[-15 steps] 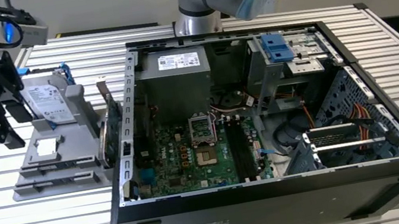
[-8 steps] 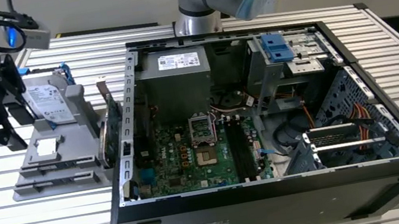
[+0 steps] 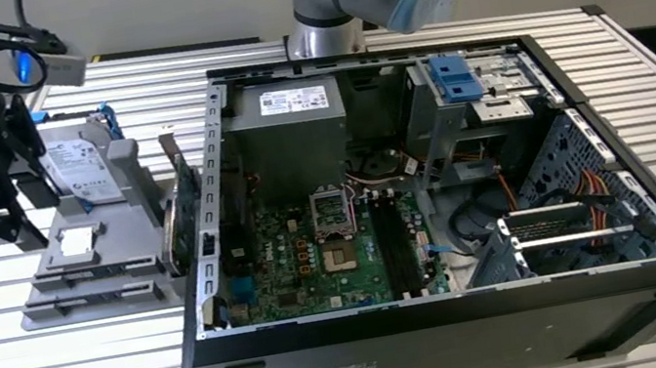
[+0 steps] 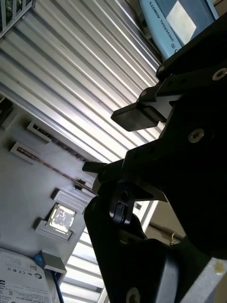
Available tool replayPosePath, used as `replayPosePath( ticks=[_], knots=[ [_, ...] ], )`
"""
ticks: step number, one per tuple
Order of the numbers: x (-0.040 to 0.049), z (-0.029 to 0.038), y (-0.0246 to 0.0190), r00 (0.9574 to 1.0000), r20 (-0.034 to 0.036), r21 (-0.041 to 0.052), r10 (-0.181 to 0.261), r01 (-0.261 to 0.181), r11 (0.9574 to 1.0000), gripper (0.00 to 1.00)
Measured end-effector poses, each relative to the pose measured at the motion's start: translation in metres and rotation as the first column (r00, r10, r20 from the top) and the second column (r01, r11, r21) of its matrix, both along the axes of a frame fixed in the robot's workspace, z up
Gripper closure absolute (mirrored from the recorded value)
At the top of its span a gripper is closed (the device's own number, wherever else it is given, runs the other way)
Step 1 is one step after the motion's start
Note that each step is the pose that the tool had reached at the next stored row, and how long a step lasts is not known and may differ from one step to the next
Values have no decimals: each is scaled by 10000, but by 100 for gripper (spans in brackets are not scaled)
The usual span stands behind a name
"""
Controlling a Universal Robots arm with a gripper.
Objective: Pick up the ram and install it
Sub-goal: 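Pick up the ram and move it above insertion slot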
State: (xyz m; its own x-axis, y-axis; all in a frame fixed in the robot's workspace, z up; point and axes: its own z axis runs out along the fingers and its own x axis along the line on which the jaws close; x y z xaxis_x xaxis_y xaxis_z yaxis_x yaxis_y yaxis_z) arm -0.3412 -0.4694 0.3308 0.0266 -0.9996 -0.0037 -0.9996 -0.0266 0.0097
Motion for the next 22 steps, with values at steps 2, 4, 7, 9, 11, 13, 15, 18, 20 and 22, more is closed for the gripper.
replayPosePath(
  ticks=[2, 4, 7, 9, 11, 13, 15, 18, 20, 22],
  knots=[
    [0, -17, 1, 10000, 1, 1, 0, 0, 10000, 0],
    [0, -36, 2, 10000, 1, 0, 0, 0, 10000, 0],
    [0, -69, 5, 10000, 1, 1, 0, 0, 10000, 0],
    [0, -91, 7, 10000, 0, 0, 0, 0, 10000, 0],
    [0, -113, 9, 10000, 0, 0, 0, 0, 10000, 0],
    [-1, -135, 14, 10000, 0, 0, -1, 1, 10000, 0],
    [0, -158, 17, 10000, 1, 0, 0, 0, 10000, 0],
    [-1, -190, 21, 10000, 1, 0, 0, 0, 10000, 0],
    [-1, -214, 24, 10000, 1, 0, 0, 0, 10000, 0],
    [-1, -234, 24, 10000, 0, 0, 1, -1, 10000, 0]
  ],
)
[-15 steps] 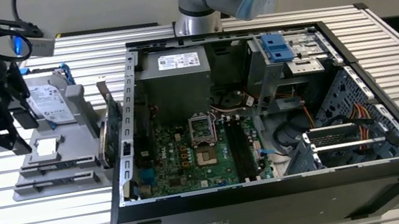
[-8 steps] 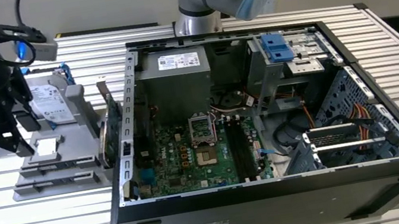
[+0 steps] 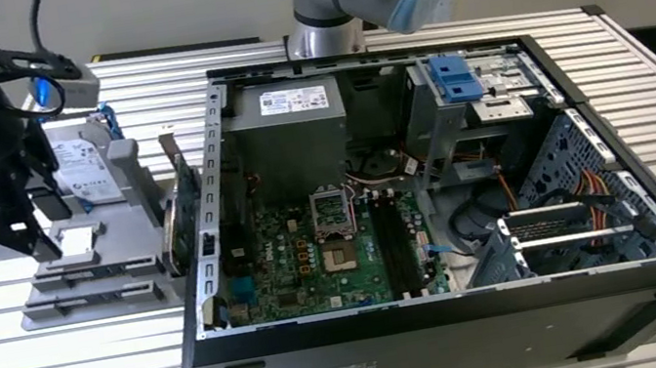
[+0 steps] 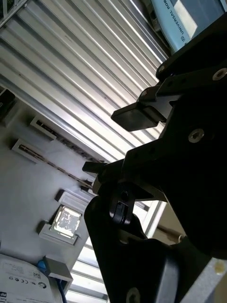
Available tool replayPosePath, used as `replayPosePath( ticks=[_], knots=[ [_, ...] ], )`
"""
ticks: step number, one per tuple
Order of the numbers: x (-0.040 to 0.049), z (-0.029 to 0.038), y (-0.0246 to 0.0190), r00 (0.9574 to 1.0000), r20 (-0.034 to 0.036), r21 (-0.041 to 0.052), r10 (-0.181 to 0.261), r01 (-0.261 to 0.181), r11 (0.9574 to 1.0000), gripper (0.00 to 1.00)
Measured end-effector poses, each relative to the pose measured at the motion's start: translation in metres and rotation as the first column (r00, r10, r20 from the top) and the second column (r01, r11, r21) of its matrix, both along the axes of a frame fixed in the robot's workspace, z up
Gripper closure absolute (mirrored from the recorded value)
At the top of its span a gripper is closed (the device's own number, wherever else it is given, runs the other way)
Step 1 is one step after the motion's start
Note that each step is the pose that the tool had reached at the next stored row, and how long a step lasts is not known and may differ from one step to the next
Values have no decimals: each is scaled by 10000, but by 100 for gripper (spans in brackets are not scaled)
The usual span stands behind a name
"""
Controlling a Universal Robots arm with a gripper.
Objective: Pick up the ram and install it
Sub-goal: 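Pick up the ram and move it above insertion slot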
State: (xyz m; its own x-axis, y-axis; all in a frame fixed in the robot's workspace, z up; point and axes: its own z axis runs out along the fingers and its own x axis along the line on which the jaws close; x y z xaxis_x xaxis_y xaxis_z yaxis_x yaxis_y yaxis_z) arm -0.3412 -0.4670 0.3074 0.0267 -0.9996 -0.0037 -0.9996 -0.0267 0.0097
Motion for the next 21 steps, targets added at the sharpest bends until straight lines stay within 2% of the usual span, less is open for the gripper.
replayPosePath(
  ticks=[7, 21],
  knots=[
    [0, -67, 3, 10000, -2, 1, -1, 1, 10000, 0],
    [0, -265, 7, 10000, -2, 1, -2, 2, 10000, 0]
  ],
)
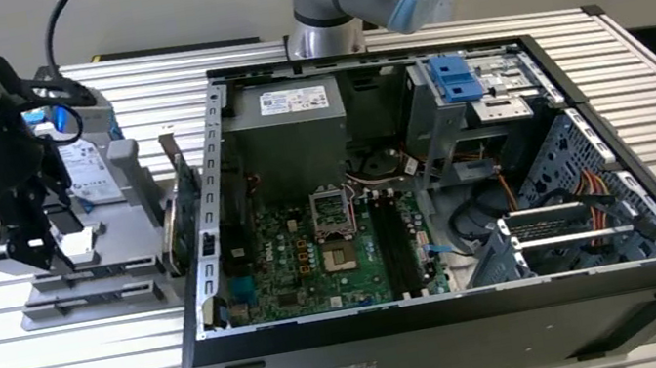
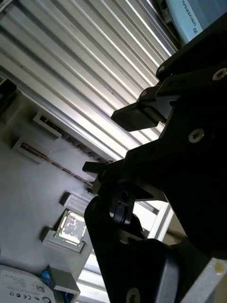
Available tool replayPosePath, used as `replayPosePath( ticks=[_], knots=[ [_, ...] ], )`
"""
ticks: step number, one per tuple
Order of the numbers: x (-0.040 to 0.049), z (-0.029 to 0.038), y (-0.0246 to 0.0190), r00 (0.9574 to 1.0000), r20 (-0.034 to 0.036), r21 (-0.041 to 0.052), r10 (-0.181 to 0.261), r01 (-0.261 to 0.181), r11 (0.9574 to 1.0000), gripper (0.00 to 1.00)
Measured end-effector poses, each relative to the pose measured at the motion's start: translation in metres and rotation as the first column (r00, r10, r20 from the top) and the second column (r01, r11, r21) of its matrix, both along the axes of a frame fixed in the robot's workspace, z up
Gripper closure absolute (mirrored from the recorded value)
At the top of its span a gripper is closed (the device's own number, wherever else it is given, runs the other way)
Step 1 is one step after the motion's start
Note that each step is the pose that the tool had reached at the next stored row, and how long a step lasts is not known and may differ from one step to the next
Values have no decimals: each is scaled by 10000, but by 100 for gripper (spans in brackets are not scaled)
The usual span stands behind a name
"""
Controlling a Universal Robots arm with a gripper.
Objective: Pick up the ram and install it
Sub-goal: 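Pick up the ram and move it above insertion slot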
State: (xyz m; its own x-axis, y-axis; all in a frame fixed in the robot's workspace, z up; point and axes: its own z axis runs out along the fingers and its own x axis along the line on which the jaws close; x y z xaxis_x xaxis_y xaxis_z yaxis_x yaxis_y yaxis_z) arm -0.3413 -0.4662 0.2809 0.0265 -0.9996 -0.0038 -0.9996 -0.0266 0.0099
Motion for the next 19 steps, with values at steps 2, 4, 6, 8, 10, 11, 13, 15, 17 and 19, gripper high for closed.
replayPosePath(
  ticks=[2, 4, 6, 8, 10, 11, 13, 15, 17, 19],
  knots=[
    [0, -24, 0, 10000, 0, 0, 0, 0, 10000, 0],
    [0, -46, -1, 10000, -1, 0, -1, 1, 10000, 0],
    [0, -66, -6, 10000, -4, -1, 0, 0, 10000, 0],
    [-1, -88, -11, 10000, -5, 0, -1, 1, 10000, 0],
    [0, -109, -17, 10000, -6, -1, 0, 0, 10000, 0],
    [0, -119, -20, 10000, -8, -1, 0, 0, 10000, 0],
    [-1, -140, -28, 10000, -8, -1, 0, 0, 10000, 0],
    [0, -196, -51, 10000, -12, -1, 1, -1, 10000, 0],
    [0, -213, -63, 10000, -13, -1, 0, 0, 10000, 0],
    [0, -229, -75, 10000, -17, 0, 1, -1, 10000, 0]
  ],
)
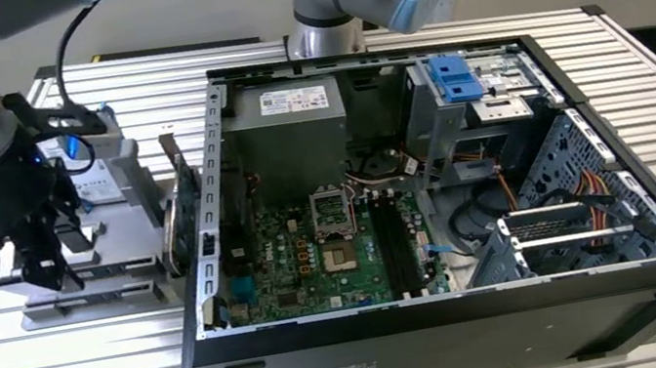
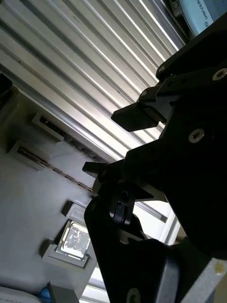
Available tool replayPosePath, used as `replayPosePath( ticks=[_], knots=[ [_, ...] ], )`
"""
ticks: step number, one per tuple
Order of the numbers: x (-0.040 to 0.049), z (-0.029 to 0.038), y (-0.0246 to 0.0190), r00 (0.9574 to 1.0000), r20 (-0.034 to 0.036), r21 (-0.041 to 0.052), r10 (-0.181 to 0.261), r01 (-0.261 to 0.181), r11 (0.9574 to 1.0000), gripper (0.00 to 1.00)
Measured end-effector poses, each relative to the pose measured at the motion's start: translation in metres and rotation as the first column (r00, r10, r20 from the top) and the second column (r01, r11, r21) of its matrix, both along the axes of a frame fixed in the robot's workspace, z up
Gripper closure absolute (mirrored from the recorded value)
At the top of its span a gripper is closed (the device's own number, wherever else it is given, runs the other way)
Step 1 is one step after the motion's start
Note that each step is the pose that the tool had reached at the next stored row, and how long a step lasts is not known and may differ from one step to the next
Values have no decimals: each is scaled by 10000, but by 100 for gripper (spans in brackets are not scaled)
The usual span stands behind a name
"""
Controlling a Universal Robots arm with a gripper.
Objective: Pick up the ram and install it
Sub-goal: 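Pick up the ram and move it above insertion slot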
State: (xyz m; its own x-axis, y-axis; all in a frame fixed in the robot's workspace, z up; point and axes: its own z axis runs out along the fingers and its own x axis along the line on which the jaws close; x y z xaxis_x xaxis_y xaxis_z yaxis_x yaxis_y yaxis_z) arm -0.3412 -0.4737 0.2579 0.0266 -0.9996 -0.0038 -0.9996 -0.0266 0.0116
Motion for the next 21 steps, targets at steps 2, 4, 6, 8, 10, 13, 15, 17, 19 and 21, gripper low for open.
replayPosePath(
  ticks=[2, 4, 6, 8, 10, 13, 15, 17, 19, 21],
  knots=[
    [-1, -19, -5, 10000, -1, 0, -2, 2, 10000, 0],
    [-1, -39, -8, 10000, -2, 0, -1, 1, 10000, 0],
    [-1, -60, -8, 10000, -2, -1, -1, 1, 10000, 0],
    [0, -85, -8, 10000, -2, 0, -2, 2, 10000, 0],
    [0, -112, -8, 10000, -3, -1, -4, 4, 10000, 0],
    [-1, -151, -9, 10000, -2, -1, -8, 8, 10000, 0],
    [-2, -175, -9, 10000, -2, -1, -12, 12, 10000, 0],
    [-6, -200, -9, 10000, -2, 0, -27, 27, 10000, 0],
    [-10, -224, -8, 10000, -2, 0, -45, 45, 10000, 0],
    [-15, -248, -8, 10000, -2, 0, -63, 63, 10000, 0]
  ],
)
